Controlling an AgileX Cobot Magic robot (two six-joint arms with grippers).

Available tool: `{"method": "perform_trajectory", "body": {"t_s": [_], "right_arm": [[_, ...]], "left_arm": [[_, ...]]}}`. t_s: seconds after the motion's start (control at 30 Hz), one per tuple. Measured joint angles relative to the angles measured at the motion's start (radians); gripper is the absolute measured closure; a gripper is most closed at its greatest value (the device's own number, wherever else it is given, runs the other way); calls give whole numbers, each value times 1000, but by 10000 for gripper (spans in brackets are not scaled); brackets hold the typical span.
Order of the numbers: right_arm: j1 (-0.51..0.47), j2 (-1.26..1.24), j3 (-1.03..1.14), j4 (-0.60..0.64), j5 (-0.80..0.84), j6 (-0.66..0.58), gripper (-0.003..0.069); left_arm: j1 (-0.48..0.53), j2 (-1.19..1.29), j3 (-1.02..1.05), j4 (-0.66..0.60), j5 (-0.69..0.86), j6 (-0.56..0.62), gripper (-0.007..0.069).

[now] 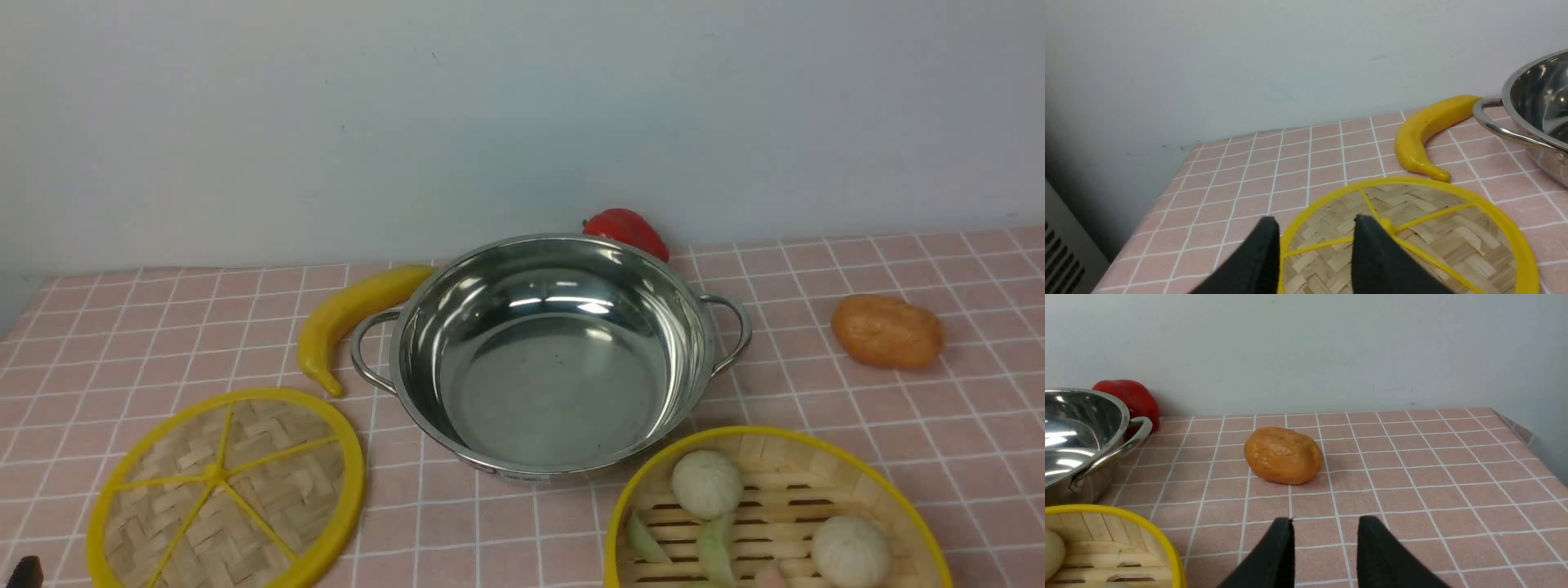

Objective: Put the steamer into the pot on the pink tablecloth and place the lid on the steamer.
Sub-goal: 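Reach for and grasp the rim of the bamboo steamer holding the buns with the right gripper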

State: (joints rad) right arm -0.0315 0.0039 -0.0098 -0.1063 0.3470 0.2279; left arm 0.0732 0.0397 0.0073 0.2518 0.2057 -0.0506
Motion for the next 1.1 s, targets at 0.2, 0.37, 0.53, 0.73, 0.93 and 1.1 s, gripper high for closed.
{"method": "perform_trajectory", "body": {"t_s": [0.2,0.37,0.53,0.73,0.93,1.1], "right_arm": [[0,0,0,0,0,0,419],[0,0,0,0,0,0,419],[0,0,0,0,0,0,419],[0,0,0,0,0,0,419],[0,0,0,148,-34,34,419],[0,0,0,352,-86,99,419]], "left_arm": [[0,0,0,0,0,0,382],[0,0,0,0,0,0,382],[0,0,0,0,0,0,382],[0,0,0,0,0,0,382],[0,0,0,-1,0,0,382],[0,0,0,-91,-49,-82,382]]}}
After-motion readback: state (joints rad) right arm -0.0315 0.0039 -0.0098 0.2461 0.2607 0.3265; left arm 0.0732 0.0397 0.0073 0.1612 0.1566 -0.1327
